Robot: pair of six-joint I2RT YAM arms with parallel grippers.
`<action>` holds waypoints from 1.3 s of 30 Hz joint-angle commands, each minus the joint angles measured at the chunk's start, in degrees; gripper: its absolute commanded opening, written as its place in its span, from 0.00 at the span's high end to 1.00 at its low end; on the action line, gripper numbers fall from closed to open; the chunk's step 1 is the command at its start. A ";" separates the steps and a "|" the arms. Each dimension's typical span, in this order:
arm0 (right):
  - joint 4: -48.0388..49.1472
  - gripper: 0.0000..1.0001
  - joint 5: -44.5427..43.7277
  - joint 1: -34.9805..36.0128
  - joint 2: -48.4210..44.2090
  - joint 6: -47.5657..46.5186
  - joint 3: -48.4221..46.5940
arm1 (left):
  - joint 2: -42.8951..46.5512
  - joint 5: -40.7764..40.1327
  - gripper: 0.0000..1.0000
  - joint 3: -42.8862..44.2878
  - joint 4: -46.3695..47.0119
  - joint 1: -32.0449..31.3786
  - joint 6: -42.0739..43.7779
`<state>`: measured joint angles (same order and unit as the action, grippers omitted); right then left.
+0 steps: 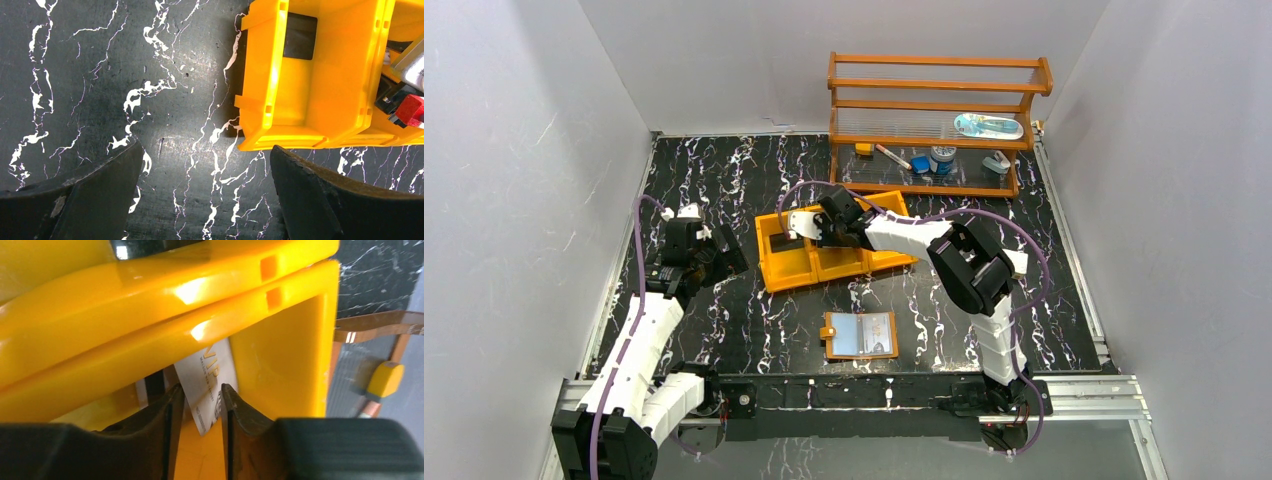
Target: Take the credit cards out of the card holder
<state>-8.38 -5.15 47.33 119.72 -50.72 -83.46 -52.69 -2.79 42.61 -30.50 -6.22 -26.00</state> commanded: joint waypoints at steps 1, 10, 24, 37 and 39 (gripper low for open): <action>-2.83 0.56 1.90 0.39 -2.08 4.35 -2.56 | 0.17 -0.13 0.02 0.63 -0.65 0.24 0.07; -0.91 0.44 2.94 0.31 -6.34 19.85 -5.72 | -0.05 0.45 0.02 0.43 -0.44 0.25 0.15; -18.55 0.82 9.02 -2.94 -2.94 70.83 -10.89 | -0.64 1.73 0.02 0.16 0.11 0.24 0.42; -23.48 0.78 2.03 -2.01 3.93 75.16 -14.36 | -0.96 1.92 0.02 0.03 0.11 0.24 0.42; -23.39 0.77 0.31 -1.75 4.47 75.60 -14.09 | -1.06 2.07 0.02 0.06 0.19 0.24 0.42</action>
<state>-30.63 -1.17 44.95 123.50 22.35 -95.31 -53.76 -1.43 42.63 -30.37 -6.22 -25.98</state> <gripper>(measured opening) 0.219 0.983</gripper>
